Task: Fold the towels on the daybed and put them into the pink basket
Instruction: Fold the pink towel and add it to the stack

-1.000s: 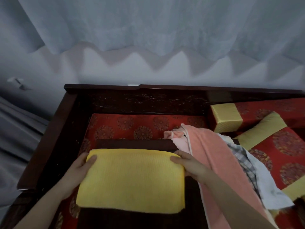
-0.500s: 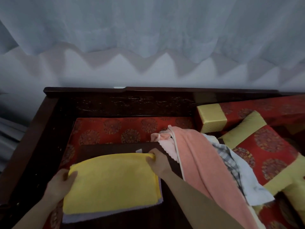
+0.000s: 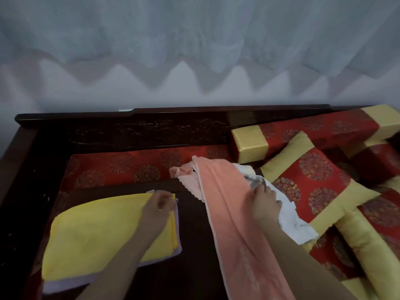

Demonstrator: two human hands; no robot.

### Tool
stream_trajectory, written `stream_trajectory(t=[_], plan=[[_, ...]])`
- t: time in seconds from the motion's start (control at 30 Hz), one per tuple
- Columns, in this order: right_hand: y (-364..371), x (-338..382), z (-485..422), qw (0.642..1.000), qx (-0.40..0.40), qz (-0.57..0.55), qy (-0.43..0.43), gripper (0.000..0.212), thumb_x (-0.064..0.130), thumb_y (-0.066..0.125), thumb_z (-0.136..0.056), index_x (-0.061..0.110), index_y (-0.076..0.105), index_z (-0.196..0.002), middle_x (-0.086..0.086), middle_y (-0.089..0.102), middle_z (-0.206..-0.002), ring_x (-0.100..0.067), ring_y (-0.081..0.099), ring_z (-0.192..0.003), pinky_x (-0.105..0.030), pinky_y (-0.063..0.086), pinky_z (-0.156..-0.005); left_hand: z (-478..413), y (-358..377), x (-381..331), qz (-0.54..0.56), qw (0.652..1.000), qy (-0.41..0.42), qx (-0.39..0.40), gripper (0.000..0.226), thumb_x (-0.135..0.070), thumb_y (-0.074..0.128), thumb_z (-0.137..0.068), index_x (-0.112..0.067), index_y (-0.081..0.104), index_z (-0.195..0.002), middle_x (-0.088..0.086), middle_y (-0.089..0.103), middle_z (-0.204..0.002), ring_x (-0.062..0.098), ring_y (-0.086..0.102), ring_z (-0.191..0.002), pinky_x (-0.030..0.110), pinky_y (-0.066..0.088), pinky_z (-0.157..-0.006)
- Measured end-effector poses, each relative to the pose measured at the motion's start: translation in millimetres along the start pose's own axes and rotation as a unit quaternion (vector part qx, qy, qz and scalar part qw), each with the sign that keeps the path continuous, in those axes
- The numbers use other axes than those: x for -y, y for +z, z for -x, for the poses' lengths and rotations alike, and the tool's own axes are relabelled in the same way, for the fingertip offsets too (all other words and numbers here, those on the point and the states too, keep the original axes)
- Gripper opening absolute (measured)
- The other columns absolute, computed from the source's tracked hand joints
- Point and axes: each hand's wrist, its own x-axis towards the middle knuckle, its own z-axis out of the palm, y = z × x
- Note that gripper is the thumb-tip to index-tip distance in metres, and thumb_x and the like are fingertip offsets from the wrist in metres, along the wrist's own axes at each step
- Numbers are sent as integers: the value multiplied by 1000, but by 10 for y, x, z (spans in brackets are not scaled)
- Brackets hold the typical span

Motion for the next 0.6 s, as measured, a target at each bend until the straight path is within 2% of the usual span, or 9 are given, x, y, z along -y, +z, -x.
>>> stream_trajectory(t=[0.1,0.17,0.2,0.27,0.37,0.4,0.47,0.53,0.6], plan=[[-107,-95,-6,994,-29,-33,-101,26,19,39,-92,17,58,-109,-6,55,-116,-27,46,-109,-42,38,-84,-16,557,-114,79,994,-66,45,8,-12,52,-93,-17,57,-90,5,68,-89,22,63,-85,33,51,-76],[-258,-112,100,970,-27,-133,-203,21,22,41,-84,16,59,-92,-4,56,-103,-26,50,-97,-38,41,-75,-92,768,-91,129,984,-117,39,6,-14,53,-93,-16,57,-89,9,66,-94,18,61,-85,30,49,-76],[-354,-149,207,945,-8,-200,-259,16,22,43,-81,16,57,-86,-2,55,-98,-23,51,-91,-37,43,-73,-128,849,-81,151,978,-140,35,5,-17,55,-92,-15,59,-94,10,65,-100,16,60,-89,29,49,-79],[-519,-234,463,895,71,-273,-344,8,22,49,-78,21,52,-85,8,52,-96,-13,52,-84,-35,46,-71,-221,930,-36,185,966,-177,29,21,-25,58,-91,-12,59,-108,7,61,-110,16,58,-100,30,46,-84],[-565,-462,860,864,121,-260,-413,8,25,52,-79,25,50,-86,20,50,-94,0,47,-82,-28,45,-70,-280,984,-11,200,963,-177,27,21,-30,61,-88,-15,60,-103,2,62,-102,16,57,-98,28,42,-77],[-527,-524,969,855,135,-276,-418,6,24,50,-80,23,51,-85,17,52,-89,-2,48,-79,-27,44,-70,-309,999,16,192,966,-171,21,23,-30,62,-87,-15,61,-105,2,62,-102,17,57,-99,28,42,-77],[-475,-608,1059,849,163,-328,-382,1,18,49,-78,18,50,-79,9,55,-78,-7,48,-70,-24,40,-66,-382,988,76,177,968,-176,16,43,-34,64,-85,-15,54,-122,2,60,-115,19,56,-107,32,42,-85],[-359,-779,1109,848,166,-362,-351,5,16,49,-77,20,47,-75,7,54,-73,-10,49,-67,-25,42,-63,-456,997,93,173,965,-195,21,52,-35,64,-84,-19,48,-131,2,56,-125,20,53,-114,35,43,-91],[-185,-938,1142,897,79,-262,-346,5,25,51,-81,28,47,-81,9,54,-81,-12,50,-72,-35,45,-67,-494,1046,88,151,966,-207,41,49,-31,62,-87,-19,46,-132,2,54,-126,21,51,-113,35,42,-89]])
